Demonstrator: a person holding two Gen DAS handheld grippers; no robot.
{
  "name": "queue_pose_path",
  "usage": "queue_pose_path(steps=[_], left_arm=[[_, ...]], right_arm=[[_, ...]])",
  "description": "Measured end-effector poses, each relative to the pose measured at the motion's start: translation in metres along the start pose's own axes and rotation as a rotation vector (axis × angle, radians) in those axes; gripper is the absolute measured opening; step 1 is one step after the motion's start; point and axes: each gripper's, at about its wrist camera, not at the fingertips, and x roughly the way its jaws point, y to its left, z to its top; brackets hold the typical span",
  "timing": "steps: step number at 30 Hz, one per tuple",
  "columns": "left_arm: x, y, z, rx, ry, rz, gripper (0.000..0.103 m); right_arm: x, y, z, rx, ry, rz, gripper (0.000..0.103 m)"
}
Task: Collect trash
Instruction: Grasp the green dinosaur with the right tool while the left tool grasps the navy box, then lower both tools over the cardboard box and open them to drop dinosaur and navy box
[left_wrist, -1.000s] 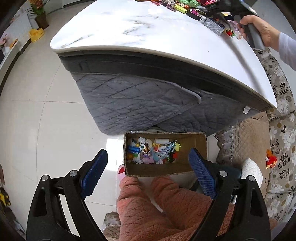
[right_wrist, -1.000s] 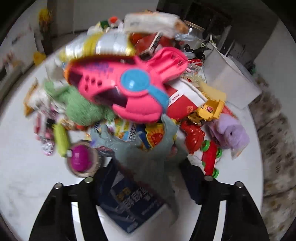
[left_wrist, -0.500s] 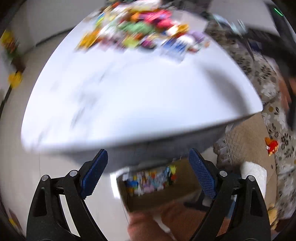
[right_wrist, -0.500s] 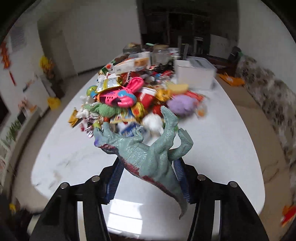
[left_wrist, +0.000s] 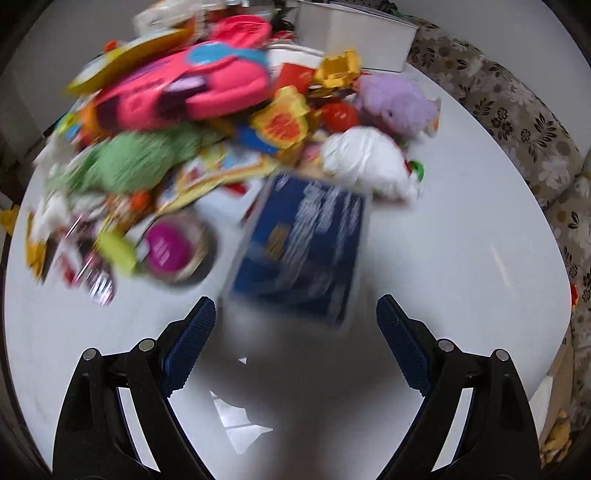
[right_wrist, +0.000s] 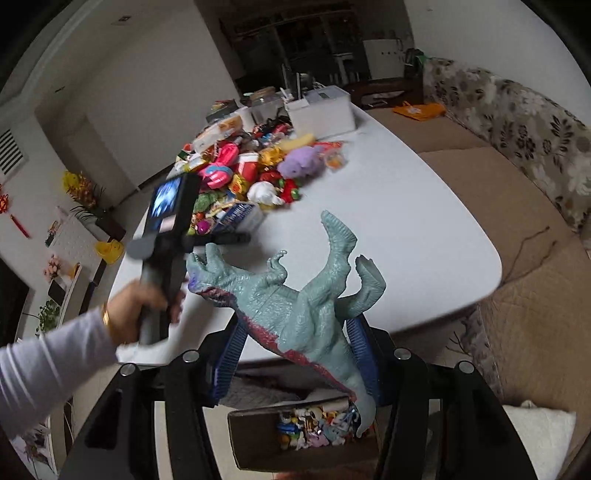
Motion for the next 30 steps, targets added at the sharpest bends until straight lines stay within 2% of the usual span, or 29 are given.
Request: queue_pose_path(steps=[2, 5, 7, 11, 17, 18, 19, 22, 26, 30], left_arm=[[0.008, -0.006, 0.011, -0.003, 0.030, 0.013, 0.086], [0.010, -0.013, 0.018, 0.011, 0.058, 0.057, 0.066], [0.007, -0.015, 0.019, 0.011, 0.075, 0.009, 0.066], [-0.025, -0.008, 0.003, -0.027, 0.028, -0.063, 0.064], [-0.106, 0.024, -0.068, -0.076, -0.063, -0.111, 0.063], [-0.121, 0.033, -0.088, -0.095, -0.067, -0.097, 0.063], [-0.125, 0.042, -0.092, -0.104, -0.067, -0.083, 0.063], [-0.150, 0.068, -0.133, -0.152, -0.070, -0.055, 0.063], [-0.175, 0.089, -0.196, -0.199, -0.040, 0.006, 0.063], [-0.179, 0.098, -0.261, -0.262, 0.061, 0.010, 0.063]], right_arm=[[0.000, -0.004, -0.003, 0.009, 0.008, -0.002, 0.055], [0.003, -0.006, -0.006, 0.012, 0.017, 0.005, 0.055], [0.005, -0.004, -0.004, 0.005, 0.021, 0.016, 0.055], [0.006, 0.001, 0.003, -0.015, 0.019, 0.048, 0.055], [0.011, 0.018, 0.007, -0.083, 0.041, 0.088, 0.055], [0.013, 0.023, 0.006, -0.100, 0.053, 0.092, 0.055], [0.016, 0.026, 0.005, -0.109, 0.064, 0.098, 0.055], [0.024, 0.042, -0.003, -0.147, 0.106, 0.127, 0.055], [0.034, 0.070, -0.022, -0.223, 0.186, 0.176, 0.055], [0.041, 0.099, -0.054, -0.329, 0.279, 0.223, 0.055]])
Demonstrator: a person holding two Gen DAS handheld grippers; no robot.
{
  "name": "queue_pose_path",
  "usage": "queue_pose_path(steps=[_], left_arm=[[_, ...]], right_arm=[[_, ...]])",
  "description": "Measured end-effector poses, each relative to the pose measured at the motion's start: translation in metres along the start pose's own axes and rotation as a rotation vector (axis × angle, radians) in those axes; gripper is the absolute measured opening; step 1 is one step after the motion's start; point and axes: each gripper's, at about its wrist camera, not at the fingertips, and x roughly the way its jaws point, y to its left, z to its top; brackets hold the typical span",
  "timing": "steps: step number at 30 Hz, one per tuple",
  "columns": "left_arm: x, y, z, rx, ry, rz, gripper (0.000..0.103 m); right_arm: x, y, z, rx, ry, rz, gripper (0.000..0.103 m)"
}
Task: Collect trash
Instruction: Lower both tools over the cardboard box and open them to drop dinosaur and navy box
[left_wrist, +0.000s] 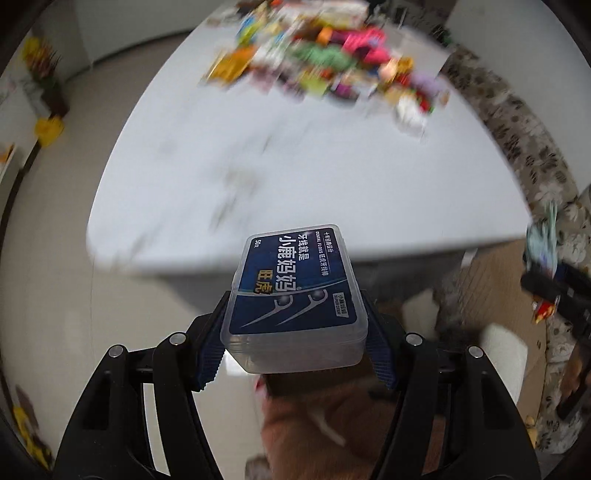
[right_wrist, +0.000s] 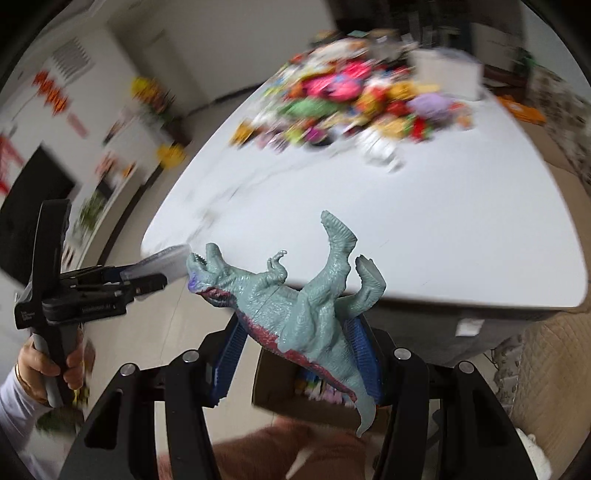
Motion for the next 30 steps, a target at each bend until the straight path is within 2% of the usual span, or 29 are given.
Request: queue_pose_path(steps=[5, 8, 13, 17, 18, 19, 20, 21, 22, 23, 25, 26, 27, 29, 30], left_arm=[[0.034, 0.013, -0.067, -0.057, 0.160, -0.022, 0.063], [0.080, 0.010, -0.096, -0.058, 0.259, -0.026, 0.063], [0.164, 0.000, -0.123, -0.037, 0.369, -0.018, 0.063], [0.247, -0.005, -0.140, -0.069, 0.466, -0.015, 0.064], [0.272, -0.007, -0.142, -0.076, 0.511, -0.005, 0.070], [0.294, -0.009, -0.146, -0.078, 0.564, 0.007, 0.074], [0.315, -0.013, -0.149, -0.077, 0.617, 0.017, 0.076], [0.336, -0.014, -0.152, -0.079, 0.684, 0.017, 0.076], [0.348, -0.013, -0.156, -0.089, 0.734, 0.022, 0.076], [0.354, -0.010, -0.158, -0.099, 0.765, 0.030, 0.076], [0.348, -0.007, -0.150, -0.114, 0.765, 0.047, 0.076], [0.336, -0.007, -0.145, -0.129, 0.738, 0.046, 0.076], [0.323, -0.006, -0.143, -0.142, 0.713, 0.040, 0.080], [0.295, -0.003, -0.141, -0.156, 0.659, 0.034, 0.087], [0.283, -0.002, -0.141, -0.154, 0.641, 0.037, 0.087]], right_arm=[[0.034, 0.021, -0.030, -0.042, 0.128, 0.034, 0.055], [0.063, 0.021, -0.055, -0.038, 0.207, 0.030, 0.055], [0.125, 0.003, -0.102, -0.004, 0.325, -0.017, 0.055], [0.191, -0.034, -0.135, 0.062, 0.415, -0.101, 0.056], [0.208, -0.046, -0.140, 0.088, 0.439, -0.133, 0.063], [0.231, -0.063, -0.150, 0.110, 0.492, -0.203, 0.080], [0.250, -0.075, -0.157, 0.114, 0.549, -0.281, 0.081], [0.270, -0.089, -0.165, 0.111, 0.624, -0.361, 0.077], [0.281, -0.094, -0.168, 0.098, 0.667, -0.386, 0.074], [0.288, -0.098, -0.170, 0.062, 0.702, -0.425, 0.073], [0.286, -0.096, -0.166, 0.000, 0.707, -0.449, 0.076], [0.282, -0.092, -0.161, -0.033, 0.701, -0.444, 0.079], [0.280, -0.089, -0.158, -0.060, 0.698, -0.446, 0.083], [0.273, -0.079, -0.151, -0.161, 0.707, -0.449, 0.084], [0.270, -0.075, -0.149, -0.203, 0.716, -0.457, 0.084]])
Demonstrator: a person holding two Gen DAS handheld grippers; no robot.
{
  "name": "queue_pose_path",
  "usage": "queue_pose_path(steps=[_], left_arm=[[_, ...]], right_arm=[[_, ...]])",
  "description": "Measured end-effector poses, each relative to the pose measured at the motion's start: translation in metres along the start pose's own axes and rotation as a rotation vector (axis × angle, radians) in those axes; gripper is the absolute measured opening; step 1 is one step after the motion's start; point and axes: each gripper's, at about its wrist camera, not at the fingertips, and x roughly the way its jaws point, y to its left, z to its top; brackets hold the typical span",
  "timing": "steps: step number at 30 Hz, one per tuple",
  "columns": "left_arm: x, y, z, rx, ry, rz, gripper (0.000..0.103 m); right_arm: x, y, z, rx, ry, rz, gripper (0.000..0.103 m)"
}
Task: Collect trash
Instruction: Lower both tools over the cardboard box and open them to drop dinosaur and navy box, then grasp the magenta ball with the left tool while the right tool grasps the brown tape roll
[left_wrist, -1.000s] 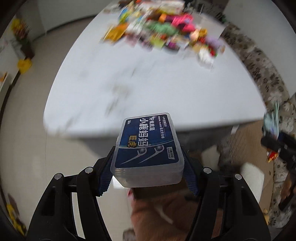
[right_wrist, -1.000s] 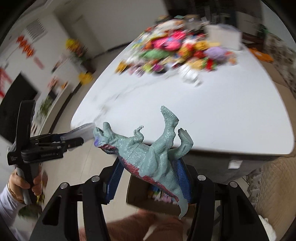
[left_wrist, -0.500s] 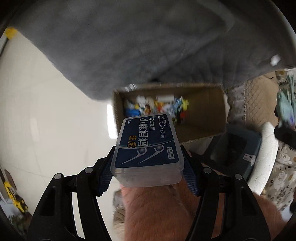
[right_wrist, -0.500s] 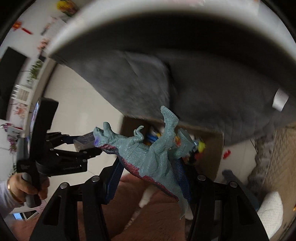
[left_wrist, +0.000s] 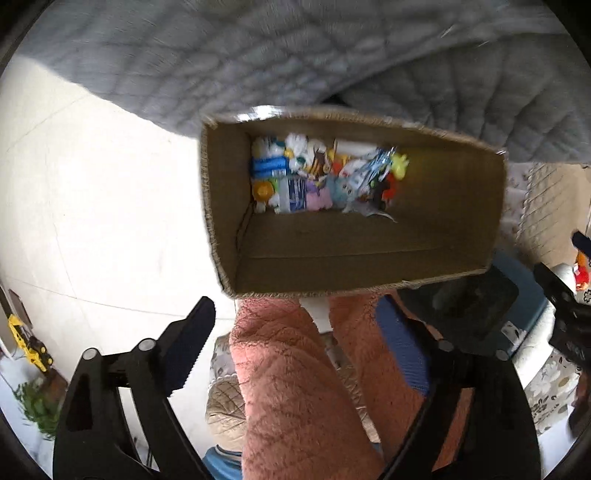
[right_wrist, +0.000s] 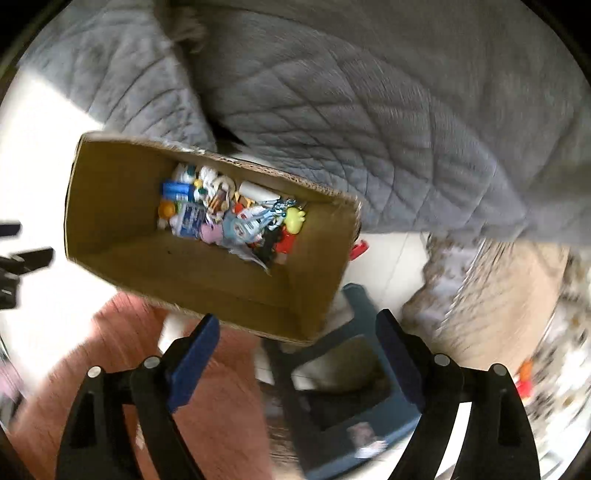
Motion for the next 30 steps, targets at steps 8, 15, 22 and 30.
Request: queue_pose_path(steps=[8, 15, 22, 30], left_arm=[[-0.110, 0.006, -0.084, 0.017, -0.304, 0.063, 0.087], [-0.211, 0.036, -0.128, -0.150, -0.578, 0.092, 0.087], [-0.295, 0.043, -0.123, -0.174, -0.774, 0.074, 0.087], [-0.328, 0.050, -0.114, -0.201, -0.864, 0.006, 0.087]], right_arm=[[-0.123, 0.017, 0.008, -0.217, -0.183, 0.167, 0.084], [-0.295, 0.022, 0.018, -0.321, -0.593, 0.324, 0.095], [-0.345, -0.046, 0.133, -0.057, -0.821, 0.031, 0.097], [-0.284, -0.084, 0.226, 0.126, -0.615, -0.027, 0.099]])
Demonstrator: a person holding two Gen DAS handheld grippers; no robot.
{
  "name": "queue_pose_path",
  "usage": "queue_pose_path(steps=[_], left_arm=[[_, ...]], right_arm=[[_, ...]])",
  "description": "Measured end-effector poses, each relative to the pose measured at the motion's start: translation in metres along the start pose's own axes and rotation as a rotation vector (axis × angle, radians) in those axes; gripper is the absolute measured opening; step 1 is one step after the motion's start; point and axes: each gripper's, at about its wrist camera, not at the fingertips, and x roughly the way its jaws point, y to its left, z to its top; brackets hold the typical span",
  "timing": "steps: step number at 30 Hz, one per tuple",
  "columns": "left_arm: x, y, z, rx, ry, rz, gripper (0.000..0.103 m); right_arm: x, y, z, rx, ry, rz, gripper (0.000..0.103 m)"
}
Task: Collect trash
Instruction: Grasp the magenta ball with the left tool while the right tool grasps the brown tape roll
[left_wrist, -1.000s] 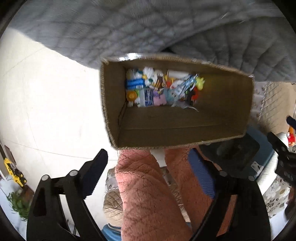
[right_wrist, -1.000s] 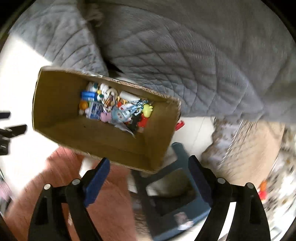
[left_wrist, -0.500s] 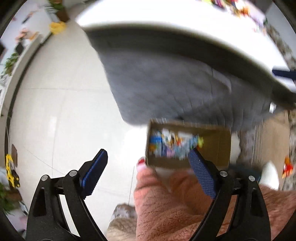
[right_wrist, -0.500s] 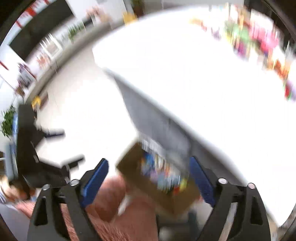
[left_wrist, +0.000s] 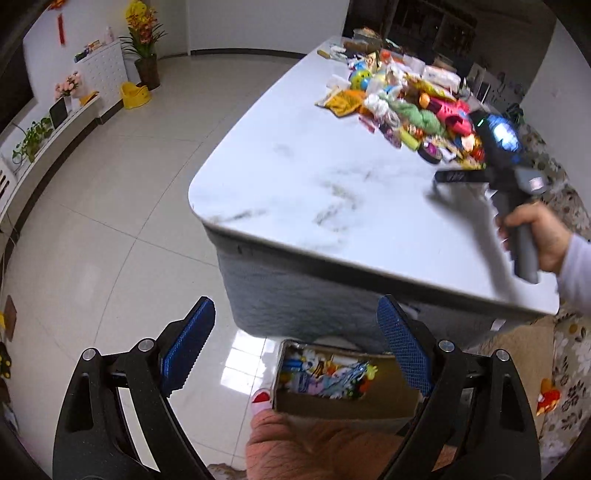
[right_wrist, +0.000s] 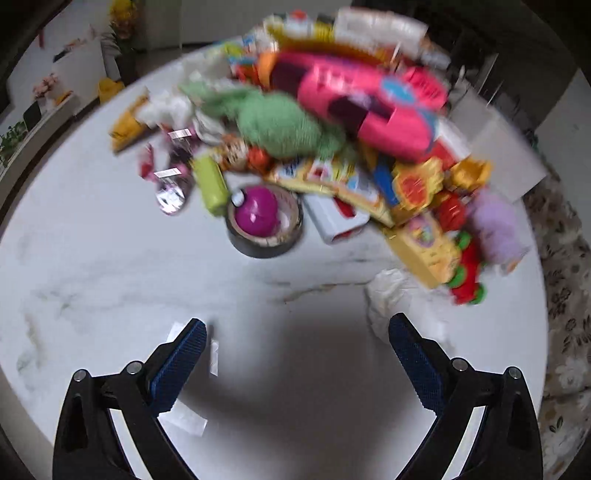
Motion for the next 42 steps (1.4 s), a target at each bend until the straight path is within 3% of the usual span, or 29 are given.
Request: queue_pose_path(steps=[3, 5, 7, 8, 10, 11, 15, 20, 29, 30, 33, 35, 38, 42], left_arm=[[-0.002, -0.004, 0.005, 0.003, -0.012, -0.011, 0.087], [0.000, -0.005, 0.007, 0.003, -0.018, -0.012, 0.087], [-0.001, -0.006, 0.010, 0.003, -0.019, -0.014, 0.087], [-0.001, -0.006, 0.010, 0.004, -0.019, -0.015, 0.087], [0.000, -0.007, 0.011, 0.005, -0.017, -0.025, 0.087], [0.000, -0.007, 0.011, 0.005, -0.015, -0.029, 0.087], [0.002, -0.007, 0.011, 0.003, -0.004, -0.042, 0.087], [0.010, -0.011, 0.013, 0.017, 0.008, -0.060, 0.087], [0.056, -0.048, 0.048, 0.149, 0.048, -0.136, 0.087], [0.064, -0.054, 0.056, 0.166, 0.052, -0.138, 0.087], [0.078, -0.063, 0.076, 0.170, 0.066, -0.153, 0.087], [0.081, -0.064, 0.084, 0.161, 0.061, -0.155, 0.087], [0.080, -0.060, 0.090, 0.139, 0.051, -0.151, 0.087], [0.080, -0.046, 0.084, 0.088, 0.071, -0.153, 0.087]], right_arm=[[0.006, 0.000, 0.009, 0.036, -0.014, 0.011, 0.098], [0.006, 0.005, 0.014, 0.023, -0.037, 0.032, 0.089], [0.002, 0.007, 0.017, 0.040, -0.041, 0.131, 0.043], [0.001, 0.009, 0.019, 0.058, -0.029, 0.169, 0.034], [0.000, 0.014, 0.022, 0.073, -0.013, 0.202, 0.005], [0.000, 0.017, 0.023, 0.074, -0.008, 0.222, 0.000], [-0.009, 0.022, 0.020, 0.085, -0.006, 0.258, 0.000], [-0.053, 0.006, 0.009, 0.169, -0.081, 0.337, 0.000], [-0.095, -0.048, -0.008, 0.268, -0.157, 0.360, 0.000], [-0.096, -0.053, -0.009, 0.274, -0.170, 0.361, 0.002], [-0.083, -0.054, -0.007, 0.279, -0.157, 0.360, 0.056], [-0.065, -0.041, 0.007, 0.224, -0.145, 0.319, 0.050], [-0.033, -0.024, 0.026, 0.193, -0.094, 0.263, 0.050], [-0.008, -0.006, 0.046, 0.158, -0.072, 0.179, 0.063]])
